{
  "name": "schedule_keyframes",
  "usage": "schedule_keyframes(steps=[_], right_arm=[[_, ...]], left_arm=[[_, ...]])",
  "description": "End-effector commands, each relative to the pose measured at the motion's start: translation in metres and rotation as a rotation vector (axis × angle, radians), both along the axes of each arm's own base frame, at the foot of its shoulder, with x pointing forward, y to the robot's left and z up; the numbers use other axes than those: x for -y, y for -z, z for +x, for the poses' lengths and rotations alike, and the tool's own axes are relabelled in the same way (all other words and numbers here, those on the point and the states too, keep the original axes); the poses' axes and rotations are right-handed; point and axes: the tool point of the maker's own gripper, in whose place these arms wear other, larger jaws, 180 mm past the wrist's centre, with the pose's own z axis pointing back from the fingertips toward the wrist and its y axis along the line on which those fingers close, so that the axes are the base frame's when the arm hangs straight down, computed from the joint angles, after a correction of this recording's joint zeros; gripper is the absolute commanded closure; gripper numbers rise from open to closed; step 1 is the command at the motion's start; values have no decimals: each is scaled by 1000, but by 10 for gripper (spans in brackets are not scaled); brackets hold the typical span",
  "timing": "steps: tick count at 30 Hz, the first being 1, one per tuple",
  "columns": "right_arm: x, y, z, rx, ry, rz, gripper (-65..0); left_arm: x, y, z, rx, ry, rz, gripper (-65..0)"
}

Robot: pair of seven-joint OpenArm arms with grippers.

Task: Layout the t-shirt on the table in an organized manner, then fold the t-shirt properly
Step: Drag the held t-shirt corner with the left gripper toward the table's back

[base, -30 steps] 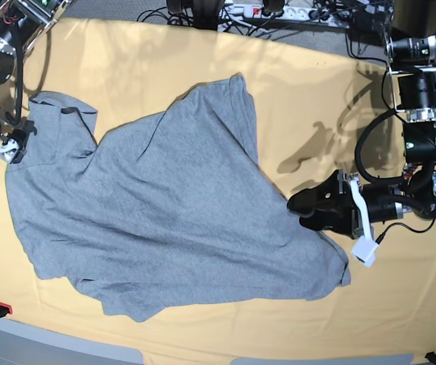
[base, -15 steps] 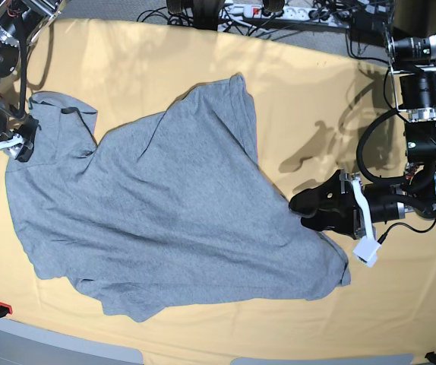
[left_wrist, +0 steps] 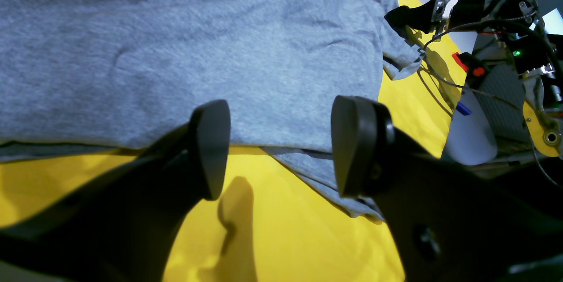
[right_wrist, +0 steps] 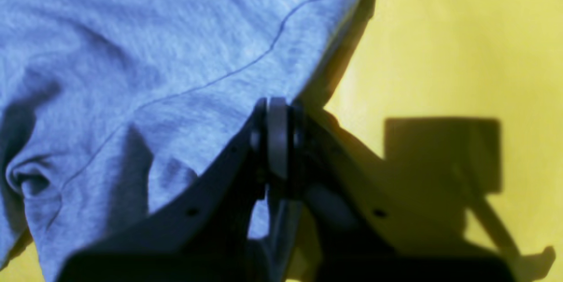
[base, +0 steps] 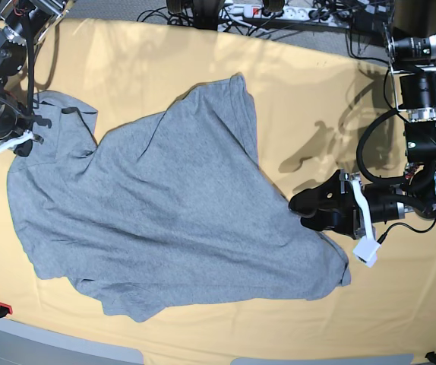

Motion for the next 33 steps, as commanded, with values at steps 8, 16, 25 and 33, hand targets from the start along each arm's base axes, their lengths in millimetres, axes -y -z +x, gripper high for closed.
schedule_keyframes(steps=[8,16,25,33], right_arm=[[-2,-23,11,71,-84,4,0],[2,-39,13,101,-158,-4,0],[0,-35,10,76,-161,1,0],[-3,-35,10,76,-159,27,0]], left_arm=[[2,-30,5,70,10,-79,-370],[19,-19,-25,69,71,-56,-370],[39,21,-102,61,144,121,-370],[54,52,-129,-106,-31,-23,-370]])
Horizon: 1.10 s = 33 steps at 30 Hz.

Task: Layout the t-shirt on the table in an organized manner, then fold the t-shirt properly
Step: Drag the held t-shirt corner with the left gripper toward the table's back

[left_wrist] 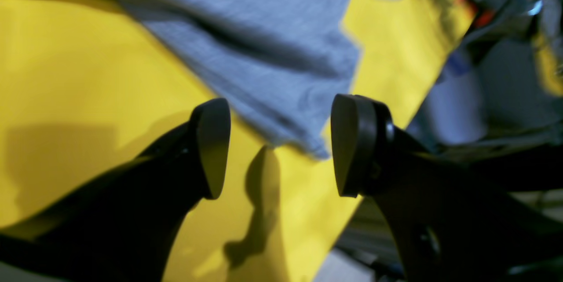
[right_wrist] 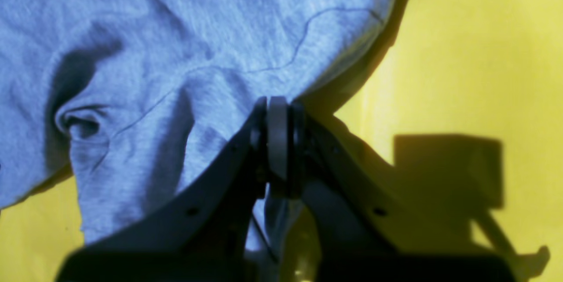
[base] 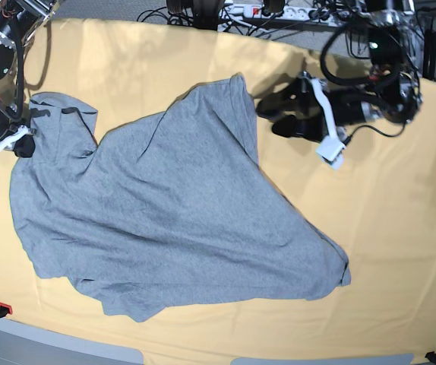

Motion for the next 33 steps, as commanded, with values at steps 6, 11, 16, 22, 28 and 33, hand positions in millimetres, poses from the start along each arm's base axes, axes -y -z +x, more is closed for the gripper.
schedule_keyframes(steps=[6,11,16,22,28,33], right_arm=[[3,-17,9,56,-10,4,0],[2,-19,10,64,-12,14,0],[-7,-20,7,79,-31,68,0],[-15,-22,4,86,-55,108,0],[-16,-22,3,81,-62,116,0],[-16,-22,2,80,-65,121,0]], left_arm=[[25,6,-4,-47,-99,-80,-370],[39,22,-8,-126,-185,-84,-370],[54,12,-22,-129,-207,-112,-370],[43,-16,-27,-7,-303,3,-370],[23,-12,-23,-14,-447,99,-370],[21,-14,-18,-8,-486,83,-370]])
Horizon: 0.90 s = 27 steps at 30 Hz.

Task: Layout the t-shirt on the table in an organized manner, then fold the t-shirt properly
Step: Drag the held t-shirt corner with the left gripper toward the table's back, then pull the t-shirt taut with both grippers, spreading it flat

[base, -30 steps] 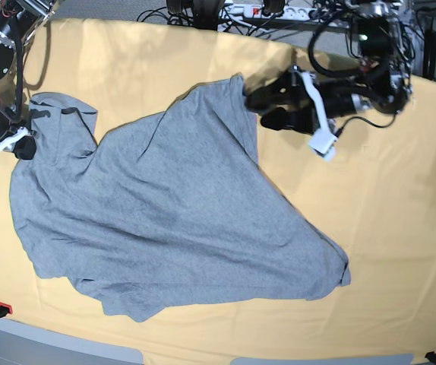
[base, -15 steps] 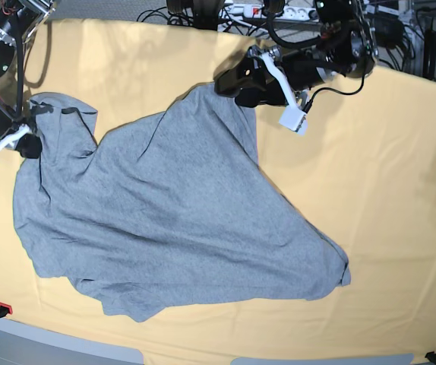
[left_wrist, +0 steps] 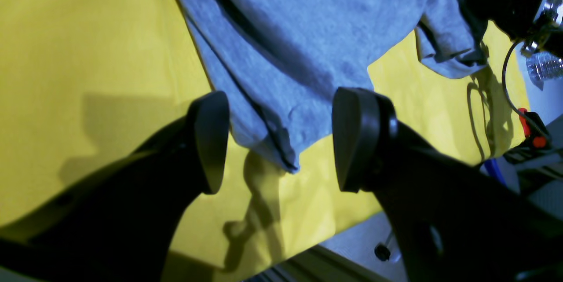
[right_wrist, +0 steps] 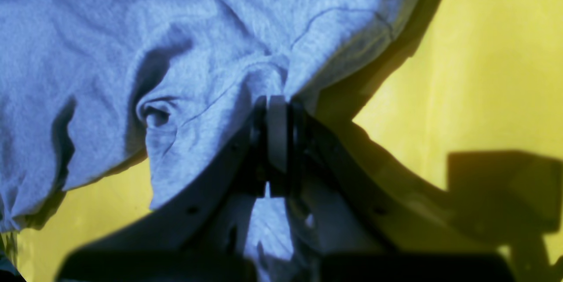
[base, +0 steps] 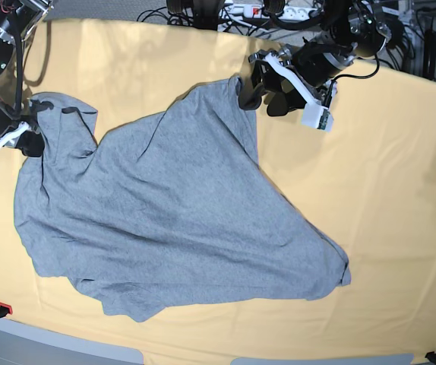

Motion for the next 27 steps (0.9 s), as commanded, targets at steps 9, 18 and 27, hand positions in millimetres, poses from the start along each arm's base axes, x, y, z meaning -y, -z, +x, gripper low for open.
schedule_keyframes(steps=[9,18,27], right_arm=[[5,-15,8,51,-7,-13,0],[5,-16,8,51,-6,-13,0],[2,-20,11,75,-10,13,0]], left_arm=[[-12,11,19,-10,-103,2,-370],[2,57,13,-172,-63,-83,-370],[53,51,-21,-183,132,-165,-370]])
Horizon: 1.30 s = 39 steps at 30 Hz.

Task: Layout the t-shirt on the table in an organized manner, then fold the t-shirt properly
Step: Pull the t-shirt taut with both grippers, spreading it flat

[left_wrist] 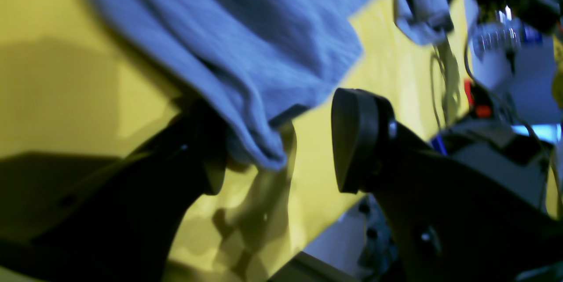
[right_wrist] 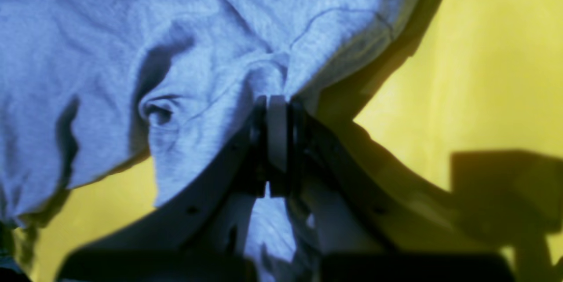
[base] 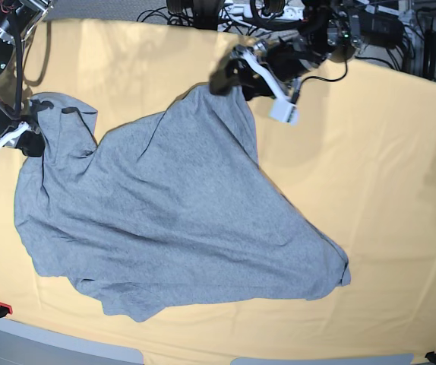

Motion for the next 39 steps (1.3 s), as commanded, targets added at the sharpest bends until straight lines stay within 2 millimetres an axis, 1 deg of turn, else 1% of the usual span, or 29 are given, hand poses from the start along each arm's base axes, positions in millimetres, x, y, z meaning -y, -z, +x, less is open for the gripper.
schedule_keyframes(steps=[1,2,3,6,7,9,11,12,14,16,18,20,23,26,29,32,35,37,39], right_arm=[[5,-16,9,58,-4,-9,0],[4,-17,9,60,-5,-7,0],[4,-17,9,59,-6,-7,0],[4,-15,7,45,-11,-8,0],[4,-15,7,44,-12,-8,0],[3,-15,7,44,-12,-8,0],[3,-15,7,44,-13,-8,0],[3,-15,7,44,-14,-9,0],[3,-15,7,45,-14,-9,0],[4,-15,7,45,-14,-10,0],[5,-15,7,45,-14,-13,0],[8,-17,7,45,-15,-23,0],[12,-19,7,42,-22,-41,0],[18,-20,4,22,-30,-63,0],[27,-24,2,3,-38,-94,0],[38,-30,1,-7,-43,-132,0],[47,-35,0,-14,-46,-162,0],[50,-35,-5,-26,-52,-167,0],[45,-32,-12,-48,-74,-144,0]], left_arm=[[5,-5,1,23,23,-1,-370],[7,-6,3,36,33,0,-365],[6,-7,6,43,34,8,-337],[0,-6,17,73,22,55,-189],[-2,-5,20,80,22,74,-151],[-4,-4,25,91,19,97,-114],[-5,-5,27,89,12,98,-112],[-5,-5,26,89,13,98,-94],[-5,-4,26,87,15,99,0],[-3,-5,23,77,32,92,0],[0,-10,18,94,74,89,0],[1,-20,15,134,101,93,0],[-8,-39,12,221,125,139,0],[-29,-63,9,312,118,223,0],[-61,-88,8,402,82,340,0],[-108,-81,5,373,39,468,0],[-158,-86,9,360,-17,591,0],[-185,-96,12,373,-28,663,0],[-202,-108,15,397,-38,699,0]])
